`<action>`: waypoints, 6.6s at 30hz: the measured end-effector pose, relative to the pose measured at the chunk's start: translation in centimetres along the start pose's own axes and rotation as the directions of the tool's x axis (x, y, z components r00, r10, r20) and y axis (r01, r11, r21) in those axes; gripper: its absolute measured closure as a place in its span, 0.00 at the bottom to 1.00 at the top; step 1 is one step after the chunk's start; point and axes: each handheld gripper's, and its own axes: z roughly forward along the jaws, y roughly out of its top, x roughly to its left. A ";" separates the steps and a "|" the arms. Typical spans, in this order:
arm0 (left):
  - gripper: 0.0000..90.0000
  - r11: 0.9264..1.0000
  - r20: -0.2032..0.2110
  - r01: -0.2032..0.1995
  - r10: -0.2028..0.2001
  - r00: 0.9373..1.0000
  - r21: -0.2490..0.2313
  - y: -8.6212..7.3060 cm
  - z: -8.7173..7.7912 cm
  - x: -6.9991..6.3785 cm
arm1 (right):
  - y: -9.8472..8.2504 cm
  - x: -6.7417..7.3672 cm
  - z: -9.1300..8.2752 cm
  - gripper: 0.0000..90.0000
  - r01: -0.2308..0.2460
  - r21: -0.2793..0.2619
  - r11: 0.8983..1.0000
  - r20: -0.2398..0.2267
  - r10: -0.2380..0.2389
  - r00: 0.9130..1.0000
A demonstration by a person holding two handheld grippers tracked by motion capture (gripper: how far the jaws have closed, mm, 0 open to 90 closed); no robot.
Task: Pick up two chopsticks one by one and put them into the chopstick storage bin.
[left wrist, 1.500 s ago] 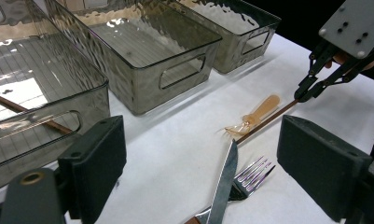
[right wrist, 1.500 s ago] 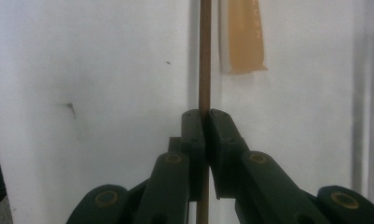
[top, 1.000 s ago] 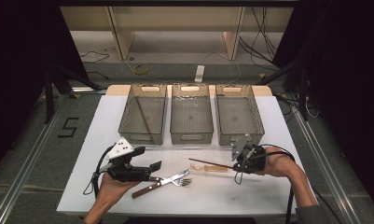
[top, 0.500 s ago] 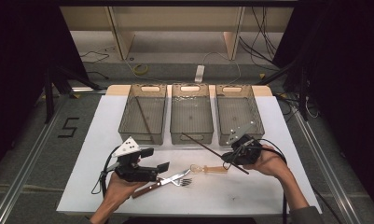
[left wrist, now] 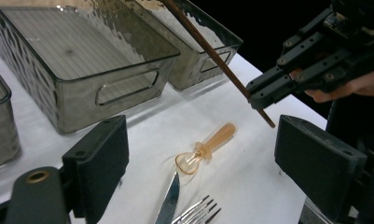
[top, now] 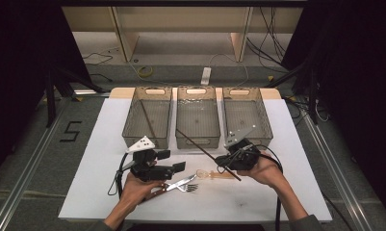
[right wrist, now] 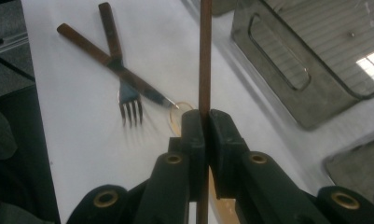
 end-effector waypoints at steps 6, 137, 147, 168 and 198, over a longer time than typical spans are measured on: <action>0.21 0.999 0.016 0.044 -0.044 0.999 -0.005 0.4 1.0 0.5 | 0.7 0.7 0.4 0.95 -0.022 -0.058 0.998 -0.004 0.022 1.000; 0.94 0.962 -0.274 0.256 -0.223 0.936 0.092 13.4 -2.2 13.5 | -4.1 1.1 0.3 0.24 -0.081 -0.049 0.995 0.077 0.085 0.993; 0.94 0.956 -0.278 0.270 -0.231 0.933 0.114 12.7 -1.0 13.9 | -4.1 1.3 0.4 0.24 -0.077 -0.049 0.996 0.066 0.080 0.995; 0.93 0.935 -0.310 0.301 -0.235 0.921 0.186 11.2 1.1 14.7 | -4.2 1.4 0.5 0.25 -0.075 -0.047 0.996 0.064 0.078 0.995; 0.21 0.984 -0.236 0.165 -0.145 0.961 0.067 10.8 -0.5 10.0 | -4.0 1.4 0.1 0.25 -0.070 -0.064 0.995 0.053 0.074 0.996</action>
